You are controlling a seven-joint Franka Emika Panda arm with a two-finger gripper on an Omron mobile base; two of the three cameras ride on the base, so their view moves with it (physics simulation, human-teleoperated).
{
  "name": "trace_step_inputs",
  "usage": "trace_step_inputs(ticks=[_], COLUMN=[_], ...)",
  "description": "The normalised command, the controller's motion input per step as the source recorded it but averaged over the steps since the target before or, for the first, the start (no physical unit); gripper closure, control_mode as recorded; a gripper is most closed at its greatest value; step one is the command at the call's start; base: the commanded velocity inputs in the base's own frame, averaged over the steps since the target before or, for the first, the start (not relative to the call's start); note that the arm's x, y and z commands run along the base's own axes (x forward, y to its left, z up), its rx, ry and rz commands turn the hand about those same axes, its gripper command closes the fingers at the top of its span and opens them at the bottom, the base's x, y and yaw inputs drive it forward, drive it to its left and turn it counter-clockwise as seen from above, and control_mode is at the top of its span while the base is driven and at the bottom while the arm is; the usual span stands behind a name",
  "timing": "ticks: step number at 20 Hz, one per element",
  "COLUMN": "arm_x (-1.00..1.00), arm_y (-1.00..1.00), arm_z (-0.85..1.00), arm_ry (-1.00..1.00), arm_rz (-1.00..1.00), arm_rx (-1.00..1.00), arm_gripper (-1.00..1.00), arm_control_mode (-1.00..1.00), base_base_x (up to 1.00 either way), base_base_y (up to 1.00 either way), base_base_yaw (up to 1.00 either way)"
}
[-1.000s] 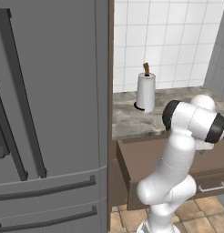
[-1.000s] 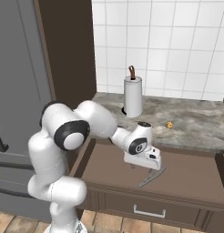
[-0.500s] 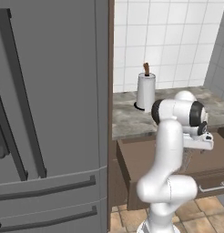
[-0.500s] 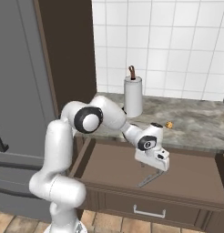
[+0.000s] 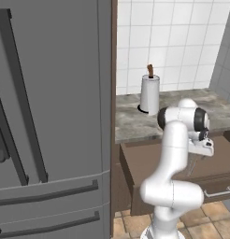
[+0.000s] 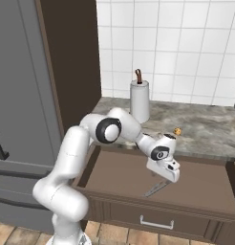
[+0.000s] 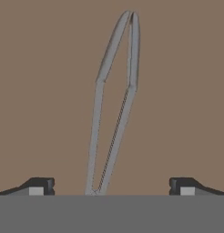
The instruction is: Pick the tongs from the drawer and place it on the counter.
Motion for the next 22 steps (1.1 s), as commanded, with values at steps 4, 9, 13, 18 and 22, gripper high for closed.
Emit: trace_step_inputs(ticks=[4,9,13,18,22], arm_x=[0.12,0.03,0.0,0.0,-0.25], arm_y=[-0.03,0.0,0.0,0.0,0.0], arm_z=[-0.51,-0.48,-0.48,-0.5,-0.48], arm_ry=[0.0,0.0,0.0,0.0,-0.01], arm_rz=[-0.03,-0.02,-0.03,-0.02,0.0], arm_rx=[0.0,-0.02,-0.05,-0.08,-0.1], arm_gripper=[-1.0,-1.0,-1.0,-1.0,1.0], arm_control_mode=[-1.0,-1.0,-1.0,-1.0,-1.0], base_base_x=[0.0,0.0,0.0,0.0,0.0], base_base_y=[0.0,0.0,0.0,0.0,0.0], base_base_yaw=[0.0,0.0,0.0,0.0,0.0])
